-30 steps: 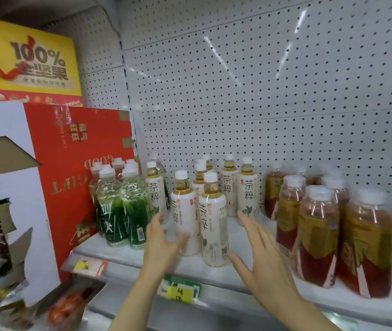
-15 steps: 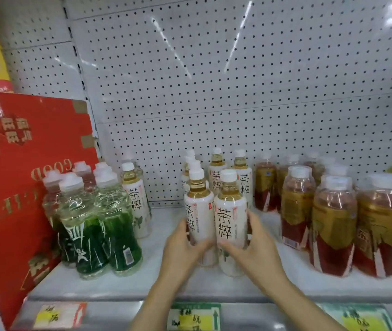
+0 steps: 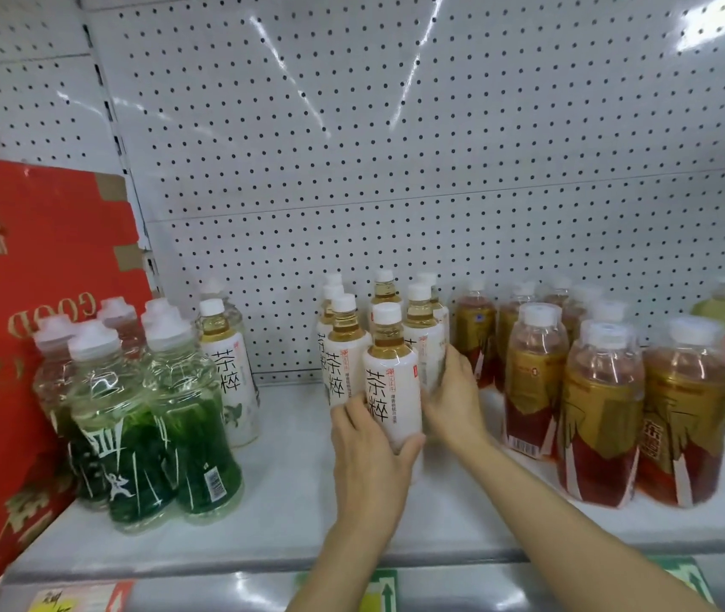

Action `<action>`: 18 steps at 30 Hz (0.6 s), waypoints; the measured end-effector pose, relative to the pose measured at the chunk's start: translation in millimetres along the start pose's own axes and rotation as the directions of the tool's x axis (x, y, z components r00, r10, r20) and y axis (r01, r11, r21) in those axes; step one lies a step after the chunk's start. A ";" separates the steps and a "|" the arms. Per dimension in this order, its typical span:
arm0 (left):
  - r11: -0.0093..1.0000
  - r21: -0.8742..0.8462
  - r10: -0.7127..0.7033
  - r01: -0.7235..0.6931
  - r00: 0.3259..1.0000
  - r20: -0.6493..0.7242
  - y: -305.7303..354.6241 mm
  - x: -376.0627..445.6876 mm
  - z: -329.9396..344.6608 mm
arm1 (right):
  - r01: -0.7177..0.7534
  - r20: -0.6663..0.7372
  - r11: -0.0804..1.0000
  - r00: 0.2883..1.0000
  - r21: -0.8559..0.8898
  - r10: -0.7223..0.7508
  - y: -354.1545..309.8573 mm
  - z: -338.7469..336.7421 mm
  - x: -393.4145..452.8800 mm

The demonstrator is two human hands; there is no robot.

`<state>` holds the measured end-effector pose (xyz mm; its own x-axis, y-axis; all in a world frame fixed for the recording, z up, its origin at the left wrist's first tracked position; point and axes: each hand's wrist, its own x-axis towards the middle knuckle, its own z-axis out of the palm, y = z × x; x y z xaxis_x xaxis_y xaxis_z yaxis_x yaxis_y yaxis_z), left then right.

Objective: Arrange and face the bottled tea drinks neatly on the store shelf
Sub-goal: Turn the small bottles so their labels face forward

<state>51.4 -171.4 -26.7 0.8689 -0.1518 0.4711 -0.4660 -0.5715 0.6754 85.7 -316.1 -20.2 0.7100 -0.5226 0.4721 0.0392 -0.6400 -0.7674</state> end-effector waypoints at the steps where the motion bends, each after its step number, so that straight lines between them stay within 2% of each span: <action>1: 1.000 0.014 0.001 -0.001 1.000 -0.015 1.7 0.9 2.5 | -0.002 0.024 1.000 1.000 -0.013 0.002 0.3 0.1 1.3; 4: 1.000 0.009 -0.015 0.015 1.000 0.006 3.6 2.3 7.6 | -0.037 0.109 0.999 0.993 -0.023 0.040 1.5 -13.4 6.3; 5: 1.000 0.024 -0.017 0.017 0.999 0.029 4.0 1.1 6.1 | -0.035 0.094 0.999 0.995 -0.014 0.036 1.3 -21.4 4.9; 7: 0.988 0.142 0.062 -0.064 0.998 0.019 5.0 -0.7 -5.6 | 0.046 -0.055 0.998 0.998 0.052 -0.043 -2.9 -40.3 -8.1; 9: 0.940 0.273 0.264 -0.206 0.945 -0.194 4.1 10.6 -36.3 | 0.194 -0.160 0.970 0.972 0.148 -0.170 -17.8 -51.9 -30.2; 11: 0.913 0.353 0.321 -0.205 0.894 -0.312 5.4 41.1 -77.3 | 0.265 -0.091 0.950 0.963 0.167 -0.253 -32.6 -50.9 -49.4; 13: 0.832 0.546 0.306 -0.092 0.898 -0.316 7.6 85.4 -122.1 | 0.329 -0.023 0.944 0.944 0.023 -0.328 -41.5 -36.2 -58.8; 14: 0.737 0.675 0.281 -0.014 0.916 -0.288 11.4 108.5 -141.3 | 0.356 -0.014 0.932 0.934 -0.068 -0.357 -42.3 -27.1 -59.4; 16: 0.529 0.845 0.125 0.074 0.978 -0.164 19.7 146.7 -166.7 | 0.348 -0.007 0.924 0.935 -0.158 -0.354 -43.6 -12.0 -57.3; 18: 0.431 0.900 -0.076 0.062 0.997 -0.032 23.8 170.8 -174.7 | 0.341 -0.010 0.925 0.938 -0.171 -0.347 -41.0 -0.9 -53.7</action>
<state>159.6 -70.1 169.0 0.8959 -0.0823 0.4366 0.0025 -0.9817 -0.1902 45.4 -262.2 -13.7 0.6453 -0.2733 0.7134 0.1582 -0.8658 -0.4748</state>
